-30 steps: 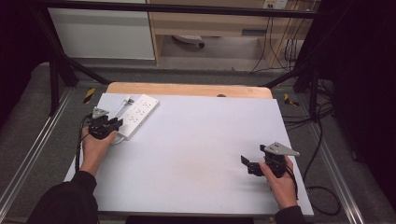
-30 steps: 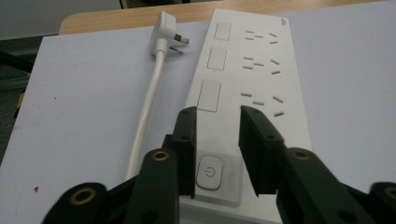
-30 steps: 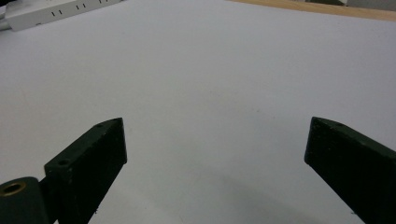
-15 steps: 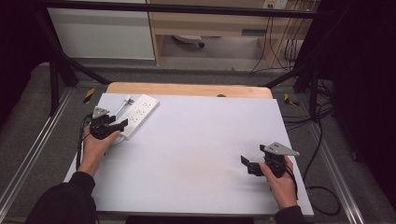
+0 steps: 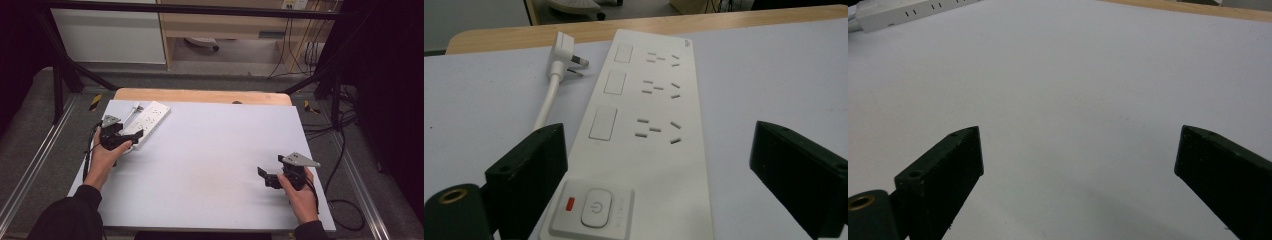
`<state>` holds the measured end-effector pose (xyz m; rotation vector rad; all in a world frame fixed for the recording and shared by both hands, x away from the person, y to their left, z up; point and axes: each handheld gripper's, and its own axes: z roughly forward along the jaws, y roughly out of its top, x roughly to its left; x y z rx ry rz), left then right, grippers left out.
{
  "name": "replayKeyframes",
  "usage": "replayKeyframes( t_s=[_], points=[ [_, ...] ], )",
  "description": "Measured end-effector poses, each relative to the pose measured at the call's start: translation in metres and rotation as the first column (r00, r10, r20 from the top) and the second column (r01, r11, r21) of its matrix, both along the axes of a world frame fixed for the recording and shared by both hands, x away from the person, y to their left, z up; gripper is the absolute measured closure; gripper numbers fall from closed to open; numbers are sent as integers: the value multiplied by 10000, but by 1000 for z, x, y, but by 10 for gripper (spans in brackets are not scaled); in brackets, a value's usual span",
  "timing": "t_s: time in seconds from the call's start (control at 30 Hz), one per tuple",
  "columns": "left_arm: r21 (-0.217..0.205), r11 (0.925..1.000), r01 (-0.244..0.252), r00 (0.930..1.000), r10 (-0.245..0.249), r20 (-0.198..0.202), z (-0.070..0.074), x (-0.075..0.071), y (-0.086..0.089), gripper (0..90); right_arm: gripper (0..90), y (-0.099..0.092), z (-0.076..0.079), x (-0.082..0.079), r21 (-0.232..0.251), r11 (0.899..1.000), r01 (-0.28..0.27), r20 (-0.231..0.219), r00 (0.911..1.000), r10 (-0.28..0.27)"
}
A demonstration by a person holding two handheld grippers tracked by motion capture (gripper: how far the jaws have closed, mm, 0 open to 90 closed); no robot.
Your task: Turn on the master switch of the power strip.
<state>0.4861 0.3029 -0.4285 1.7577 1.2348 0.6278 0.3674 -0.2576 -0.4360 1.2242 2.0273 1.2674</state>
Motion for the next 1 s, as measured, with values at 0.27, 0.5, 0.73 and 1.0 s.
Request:
replayKeyframes(
  t_s=[0.27,0.5,0.73,1.0],
  points=[
    [-234,9996,-124,9999,125,44,3,-3,-2,77,58,0,0,0,-27,10000,11,-29,10000,-11],
    [-187,9998,-80,9999,82,140,8,-8,-4,79,58,0,0,0,-7,10000,33,-52,10000,-33],
    [-234,9997,71,9998,-66,185,12,-13,-7,79,58,0,0,1,-21,10000,8,-28,10000,-8],
    [-362,9991,235,9994,-226,245,16,-19,-9,76,58,0,0,1,1,10000,8,-27,10000,-8]
  ],
)
